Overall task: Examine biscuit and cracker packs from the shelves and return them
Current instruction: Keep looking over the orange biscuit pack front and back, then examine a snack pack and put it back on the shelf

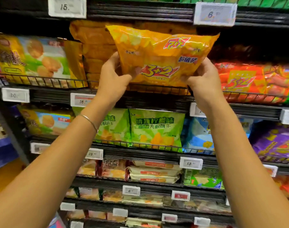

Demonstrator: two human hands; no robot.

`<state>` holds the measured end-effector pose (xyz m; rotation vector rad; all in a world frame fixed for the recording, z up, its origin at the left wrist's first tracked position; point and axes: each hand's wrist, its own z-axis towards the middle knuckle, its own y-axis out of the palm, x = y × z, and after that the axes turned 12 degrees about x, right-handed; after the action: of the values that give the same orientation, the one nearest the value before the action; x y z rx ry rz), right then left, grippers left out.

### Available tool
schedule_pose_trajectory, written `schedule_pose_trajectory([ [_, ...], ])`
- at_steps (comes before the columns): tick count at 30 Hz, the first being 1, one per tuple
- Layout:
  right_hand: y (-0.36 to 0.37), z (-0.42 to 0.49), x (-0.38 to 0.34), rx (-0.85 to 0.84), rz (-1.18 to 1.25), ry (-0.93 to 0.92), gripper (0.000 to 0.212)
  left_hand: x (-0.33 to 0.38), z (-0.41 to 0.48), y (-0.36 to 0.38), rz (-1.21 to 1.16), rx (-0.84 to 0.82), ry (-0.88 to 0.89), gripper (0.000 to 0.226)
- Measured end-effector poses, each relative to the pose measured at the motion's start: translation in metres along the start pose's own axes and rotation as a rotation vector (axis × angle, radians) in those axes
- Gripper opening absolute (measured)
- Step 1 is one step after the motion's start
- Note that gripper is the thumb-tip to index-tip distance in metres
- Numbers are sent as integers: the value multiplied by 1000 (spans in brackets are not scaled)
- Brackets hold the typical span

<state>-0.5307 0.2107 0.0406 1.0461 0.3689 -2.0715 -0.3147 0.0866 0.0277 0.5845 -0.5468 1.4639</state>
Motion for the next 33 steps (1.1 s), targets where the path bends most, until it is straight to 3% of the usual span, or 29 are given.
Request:
schedule_pose_trajectory([
  [3,2,6,-1,-16,-61,40,64,1,9,-1,210,-111,67,57],
  [6,8,10,-4,-42,1,82,59,9,17,-1,266,-214,64,68],
  [11,14,24,-9,0,-235,105,61,19,32,4,489,-203,55,77],
  [15,21,34,-13,31,-475,157,82,18,41,11,636,-146,-52,72],
  [18,27,40,-8,89,-573,124,66,18,43,11,712,-127,-105,74],
  [20,31,39,-7,113,-629,119,59,15,46,12,736,-135,-107,79],
  [23,34,33,-6,145,-677,143,81,13,45,15,700,-134,-159,81],
  [25,34,25,-4,182,-624,129,83,14,34,22,618,-56,-212,83],
  [30,20,-27,3,332,-442,-103,52,4,-16,35,542,473,186,77],
  [33,1,-54,3,440,-286,-169,35,-1,-43,45,358,474,389,59],
])
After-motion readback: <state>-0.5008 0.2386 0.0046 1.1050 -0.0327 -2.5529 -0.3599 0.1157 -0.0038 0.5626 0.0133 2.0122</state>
